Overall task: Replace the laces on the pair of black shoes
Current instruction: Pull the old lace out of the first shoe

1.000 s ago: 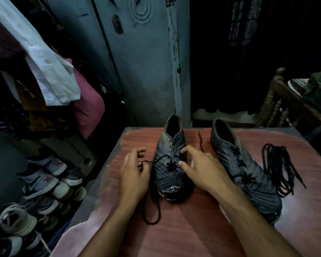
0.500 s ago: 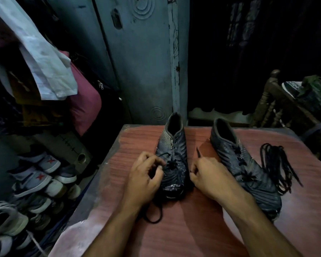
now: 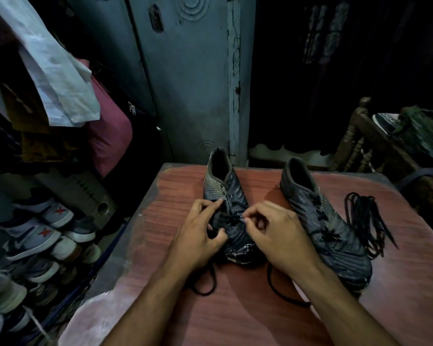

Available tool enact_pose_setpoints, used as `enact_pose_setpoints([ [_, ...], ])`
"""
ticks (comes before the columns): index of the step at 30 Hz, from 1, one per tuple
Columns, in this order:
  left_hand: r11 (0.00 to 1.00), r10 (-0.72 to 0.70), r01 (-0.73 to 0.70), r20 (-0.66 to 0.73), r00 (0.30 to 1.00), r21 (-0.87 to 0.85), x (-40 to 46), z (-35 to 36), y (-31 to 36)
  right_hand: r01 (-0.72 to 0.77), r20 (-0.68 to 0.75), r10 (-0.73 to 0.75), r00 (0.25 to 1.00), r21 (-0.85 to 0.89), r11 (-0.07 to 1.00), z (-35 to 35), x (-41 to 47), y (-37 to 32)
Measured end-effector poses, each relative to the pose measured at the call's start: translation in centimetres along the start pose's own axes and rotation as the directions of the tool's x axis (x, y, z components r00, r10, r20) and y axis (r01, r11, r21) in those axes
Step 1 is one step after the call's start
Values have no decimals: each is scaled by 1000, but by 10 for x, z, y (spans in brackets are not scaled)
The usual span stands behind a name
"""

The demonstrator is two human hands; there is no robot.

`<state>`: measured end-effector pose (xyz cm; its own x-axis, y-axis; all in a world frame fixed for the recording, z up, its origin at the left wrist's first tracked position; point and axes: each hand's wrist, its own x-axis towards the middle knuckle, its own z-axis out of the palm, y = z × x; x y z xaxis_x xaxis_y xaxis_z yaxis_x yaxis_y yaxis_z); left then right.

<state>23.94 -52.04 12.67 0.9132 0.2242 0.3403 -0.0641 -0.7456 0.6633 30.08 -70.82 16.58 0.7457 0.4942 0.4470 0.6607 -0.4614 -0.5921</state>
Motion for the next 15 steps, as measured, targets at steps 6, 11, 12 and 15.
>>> enact_pose_setpoints([
  [6, 1000, 13, -13, -24, 1000, -15, -1, -1, -2, 101, 299, 5, 954, -335, 937, 26, 30, -8],
  [11, 1000, 21, -21, -22, 1000, -10, 1, -2, 1, 31, 246, 59, 968, -350, 936, 34, 27, -2],
  [12, 1000, 24, -24, -16, 1000, -7, 1, -2, 0, 34, 237, 54, 970, -350, 936, 35, 26, -1],
  [15, 999, 37, -37, -14, 999, -6, 3, 0, -2, 21, 247, 64, 967, -330, 944, 38, 26, 3],
])
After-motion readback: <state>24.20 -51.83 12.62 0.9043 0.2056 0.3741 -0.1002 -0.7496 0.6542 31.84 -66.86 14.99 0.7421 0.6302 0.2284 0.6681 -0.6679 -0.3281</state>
